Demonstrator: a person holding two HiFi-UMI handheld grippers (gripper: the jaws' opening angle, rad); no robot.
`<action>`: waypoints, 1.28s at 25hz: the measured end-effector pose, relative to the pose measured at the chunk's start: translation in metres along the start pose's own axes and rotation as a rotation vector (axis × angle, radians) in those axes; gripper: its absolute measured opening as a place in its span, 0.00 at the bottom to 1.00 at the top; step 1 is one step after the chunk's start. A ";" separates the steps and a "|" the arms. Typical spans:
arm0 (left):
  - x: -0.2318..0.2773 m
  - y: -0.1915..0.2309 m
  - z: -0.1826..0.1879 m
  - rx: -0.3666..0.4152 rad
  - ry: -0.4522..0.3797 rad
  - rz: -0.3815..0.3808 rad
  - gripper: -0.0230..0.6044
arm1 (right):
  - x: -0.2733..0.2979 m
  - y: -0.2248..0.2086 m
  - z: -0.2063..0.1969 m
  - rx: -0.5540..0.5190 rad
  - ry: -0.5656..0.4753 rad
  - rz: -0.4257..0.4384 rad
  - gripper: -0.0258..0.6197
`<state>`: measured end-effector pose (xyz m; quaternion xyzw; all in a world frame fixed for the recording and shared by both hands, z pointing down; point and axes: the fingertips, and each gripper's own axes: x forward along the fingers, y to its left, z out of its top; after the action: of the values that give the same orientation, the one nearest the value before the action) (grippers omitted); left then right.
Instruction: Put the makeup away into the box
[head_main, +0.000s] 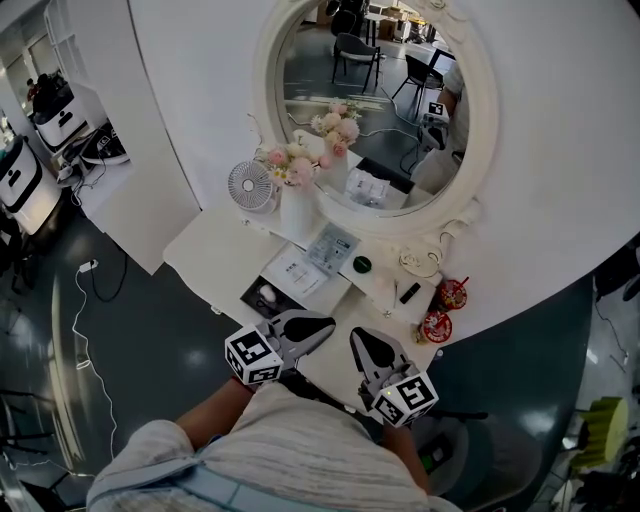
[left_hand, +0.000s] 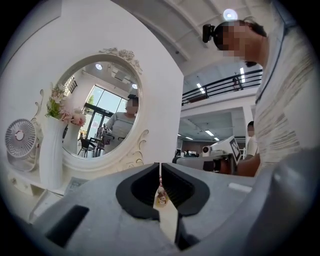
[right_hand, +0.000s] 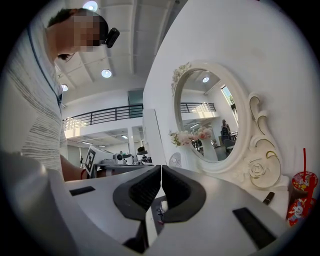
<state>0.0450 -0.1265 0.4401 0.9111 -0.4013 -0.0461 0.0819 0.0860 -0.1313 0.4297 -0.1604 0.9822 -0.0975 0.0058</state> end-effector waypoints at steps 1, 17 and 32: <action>-0.001 -0.002 0.002 0.003 -0.005 -0.004 0.08 | 0.000 0.001 0.001 -0.003 0.001 0.006 0.05; -0.012 -0.016 -0.002 -0.007 0.007 -0.019 0.08 | 0.000 0.009 0.008 -0.045 -0.003 0.020 0.05; -0.014 -0.019 -0.001 -0.028 -0.008 -0.033 0.08 | -0.004 0.016 0.011 -0.066 -0.008 0.012 0.05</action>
<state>0.0495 -0.1035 0.4382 0.9163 -0.3857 -0.0567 0.0920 0.0851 -0.1170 0.4155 -0.1550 0.9858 -0.0645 0.0051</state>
